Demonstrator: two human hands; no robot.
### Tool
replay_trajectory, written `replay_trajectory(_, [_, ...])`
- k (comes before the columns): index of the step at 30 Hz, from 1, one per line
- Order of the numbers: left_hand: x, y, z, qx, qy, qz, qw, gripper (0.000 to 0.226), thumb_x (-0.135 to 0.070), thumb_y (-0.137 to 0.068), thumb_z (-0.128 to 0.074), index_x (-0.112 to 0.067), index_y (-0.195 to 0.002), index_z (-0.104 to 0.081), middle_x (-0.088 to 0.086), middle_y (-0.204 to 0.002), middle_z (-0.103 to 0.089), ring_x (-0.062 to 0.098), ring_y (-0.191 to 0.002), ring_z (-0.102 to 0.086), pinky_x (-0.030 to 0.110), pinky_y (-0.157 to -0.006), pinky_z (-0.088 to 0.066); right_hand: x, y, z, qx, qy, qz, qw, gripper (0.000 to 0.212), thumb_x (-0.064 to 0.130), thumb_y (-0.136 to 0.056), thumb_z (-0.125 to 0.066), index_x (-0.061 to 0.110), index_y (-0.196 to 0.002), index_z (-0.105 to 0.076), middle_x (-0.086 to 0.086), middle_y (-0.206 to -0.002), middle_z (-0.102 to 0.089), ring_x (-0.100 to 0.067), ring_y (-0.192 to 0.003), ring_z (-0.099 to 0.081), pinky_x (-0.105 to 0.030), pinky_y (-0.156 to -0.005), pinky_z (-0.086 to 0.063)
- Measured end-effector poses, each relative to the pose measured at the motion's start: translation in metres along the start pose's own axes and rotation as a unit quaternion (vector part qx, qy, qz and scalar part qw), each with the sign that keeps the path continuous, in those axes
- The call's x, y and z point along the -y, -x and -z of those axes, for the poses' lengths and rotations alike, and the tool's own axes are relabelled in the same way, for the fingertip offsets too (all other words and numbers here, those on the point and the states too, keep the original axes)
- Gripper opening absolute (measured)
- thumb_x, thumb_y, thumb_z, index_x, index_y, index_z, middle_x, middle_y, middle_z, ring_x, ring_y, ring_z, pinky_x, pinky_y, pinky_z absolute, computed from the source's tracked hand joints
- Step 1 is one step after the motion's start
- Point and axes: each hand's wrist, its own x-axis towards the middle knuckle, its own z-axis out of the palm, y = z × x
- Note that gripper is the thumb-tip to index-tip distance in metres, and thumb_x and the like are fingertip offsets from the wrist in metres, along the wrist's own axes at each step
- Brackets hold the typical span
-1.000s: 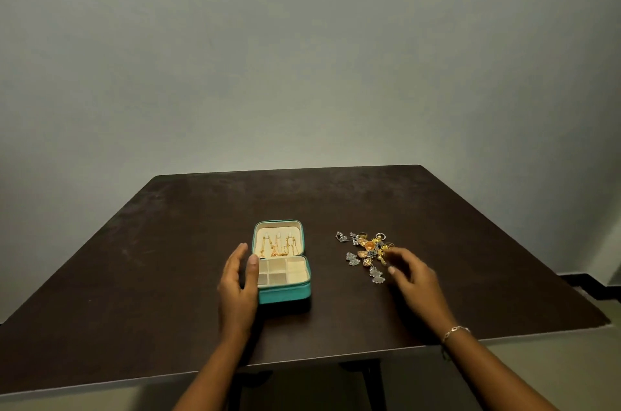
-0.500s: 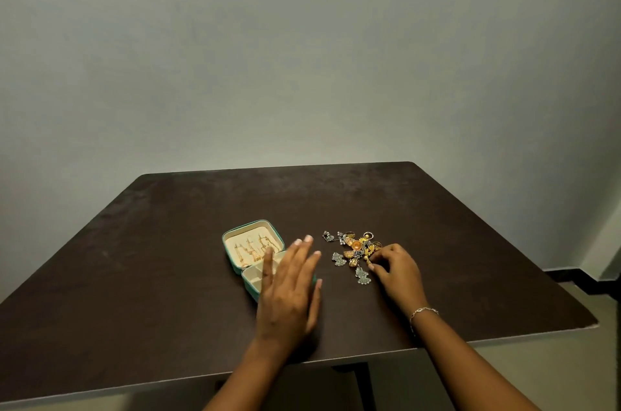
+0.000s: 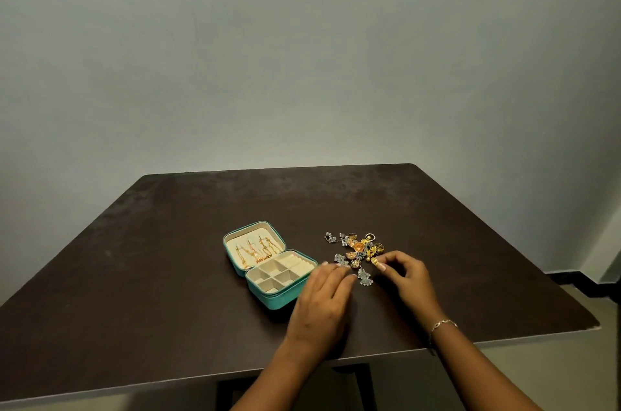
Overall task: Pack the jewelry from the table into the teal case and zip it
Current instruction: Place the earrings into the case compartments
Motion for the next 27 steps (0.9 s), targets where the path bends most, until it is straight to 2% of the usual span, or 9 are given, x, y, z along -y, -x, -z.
replay_trajectory(2, [-0.009,-0.007,-0.002,0.027,0.067,0.054,0.996,0.032,-0.018,-0.081,-0.045,-0.012,-0.111,-0.054,0.006,-0.105,-0.065,0.012,-0.102,-0.05,0.022,-0.086,-0.045,0.001,0.007,0.001,0.025,-0.054,-0.001,0.998,0.006,0.001,-0.083,-0.06,0.004,-0.082,-0.066,-0.006,-0.083,-0.067,-0.011,-0.078,-0.06,-0.015,-0.071,-0.046])
replay_trajectory(5, [-0.019,-0.015,-0.006,0.038,0.186,0.173,0.967,0.036,-0.026,-0.085,-0.042,-0.013,-0.116,-0.055,0.005,-0.11,-0.062,0.007,-0.1,-0.05,0.013,-0.085,-0.038,0.002,0.017,0.002,0.064,-0.111,-0.009,0.992,0.009,-0.003,-0.084,-0.056,0.001,-0.086,-0.064,-0.01,-0.085,-0.067,-0.015,-0.081,-0.061,-0.018,-0.073,-0.05])
replay_trajectory(8, [-0.02,-0.022,-0.01,0.044,0.23,0.23,0.945,0.029,-0.016,-0.088,-0.05,-0.012,-0.116,-0.058,0.002,-0.11,-0.06,0.008,-0.096,-0.054,0.01,-0.081,-0.036,0.006,0.023,0.003,0.099,-0.126,-0.007,0.987,0.014,-0.004,-0.085,-0.054,0.005,-0.084,-0.064,-0.007,-0.082,-0.067,-0.011,-0.079,-0.063,-0.02,-0.072,-0.05])
replay_trajectory(11, [-0.02,-0.025,-0.014,0.038,0.248,0.249,0.935,0.016,-0.014,-0.084,-0.052,-0.013,-0.093,-0.065,0.002,-0.092,-0.064,0.007,-0.083,-0.055,0.015,-0.072,-0.04,0.01,0.024,0.005,0.13,-0.11,0.002,0.985,0.014,-0.004,-0.086,-0.053,0.006,-0.083,-0.063,-0.004,-0.08,-0.064,-0.001,-0.075,-0.061,-0.013,-0.07,-0.047])
replay_trajectory(13, [-0.02,-0.025,-0.015,0.047,0.25,0.259,0.932,0.01,-0.012,-0.083,-0.054,-0.012,-0.085,-0.064,0.002,-0.086,-0.063,0.009,-0.079,-0.055,0.019,-0.069,-0.04,0.011,0.025,0.005,0.14,-0.108,0.004,0.984,0.014,-0.004,-0.086,-0.053,0.006,-0.084,-0.062,-0.003,-0.081,-0.064,0.0,-0.075,-0.061,-0.013,-0.07,-0.047])
replay_trajectory(20, [-0.019,-0.024,-0.015,0.049,0.228,0.277,0.932,0.004,-0.008,-0.084,-0.059,-0.01,-0.082,-0.062,-0.005,-0.081,-0.056,0.01,-0.076,-0.053,0.021,-0.067,-0.041,0.009,0.027,0.002,0.128,-0.109,0.021,0.986,0.013,0.0,-0.083,-0.06,0.008,-0.092,-0.066,-0.006,-0.091,-0.069,-0.01,-0.086,-0.065,-0.02,-0.072,-0.05])
replay_trajectory(27, [-0.025,-0.021,-0.011,0.061,0.202,0.252,0.945,0.005,-0.014,-0.086,-0.059,-0.01,-0.088,-0.062,0.004,-0.088,-0.061,0.011,-0.079,-0.053,0.026,-0.069,-0.043,0.007,0.031,0.004,0.093,-0.036,0.05,0.994,0.015,0.004,-0.083,-0.062,0.017,-0.086,-0.069,0.0,-0.086,-0.07,-0.004,-0.083,-0.064,-0.02,-0.075,-0.05])
